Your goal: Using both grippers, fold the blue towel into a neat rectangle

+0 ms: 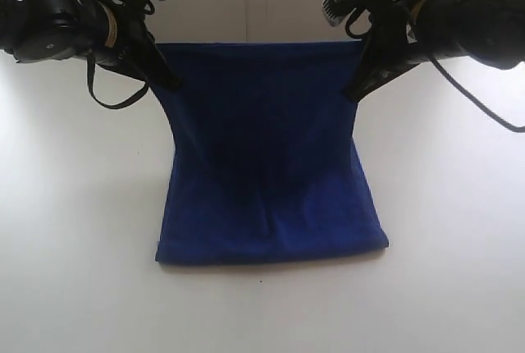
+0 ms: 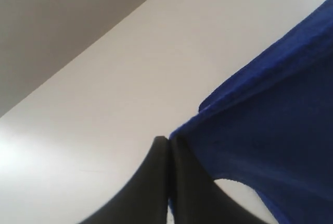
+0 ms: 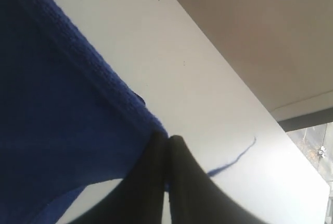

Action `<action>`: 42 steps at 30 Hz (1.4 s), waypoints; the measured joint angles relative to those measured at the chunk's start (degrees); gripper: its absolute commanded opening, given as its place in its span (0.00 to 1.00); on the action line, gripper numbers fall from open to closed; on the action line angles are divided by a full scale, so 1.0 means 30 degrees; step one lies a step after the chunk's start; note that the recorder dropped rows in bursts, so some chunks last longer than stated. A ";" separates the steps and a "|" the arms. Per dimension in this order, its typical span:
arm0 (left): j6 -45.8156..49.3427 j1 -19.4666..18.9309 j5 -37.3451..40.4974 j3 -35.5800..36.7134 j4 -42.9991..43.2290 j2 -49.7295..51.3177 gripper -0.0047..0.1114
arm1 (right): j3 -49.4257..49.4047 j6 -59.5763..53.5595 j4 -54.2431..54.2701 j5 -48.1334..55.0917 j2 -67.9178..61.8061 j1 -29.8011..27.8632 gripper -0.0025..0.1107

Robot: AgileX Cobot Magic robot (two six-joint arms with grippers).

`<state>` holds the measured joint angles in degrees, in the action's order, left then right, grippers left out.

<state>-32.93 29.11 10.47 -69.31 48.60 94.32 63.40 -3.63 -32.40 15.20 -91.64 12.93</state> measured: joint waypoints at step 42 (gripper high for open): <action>-0.0853 0.2615 0.4786 0.0538 -0.1271 -0.1041 0.55 | -0.1537 -0.0633 0.9387 0.4263 0.1589 -0.0650 0.13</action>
<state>-35.49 36.95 24.83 -67.70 44.79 91.20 58.79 -5.53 -4.24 28.00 -86.87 10.98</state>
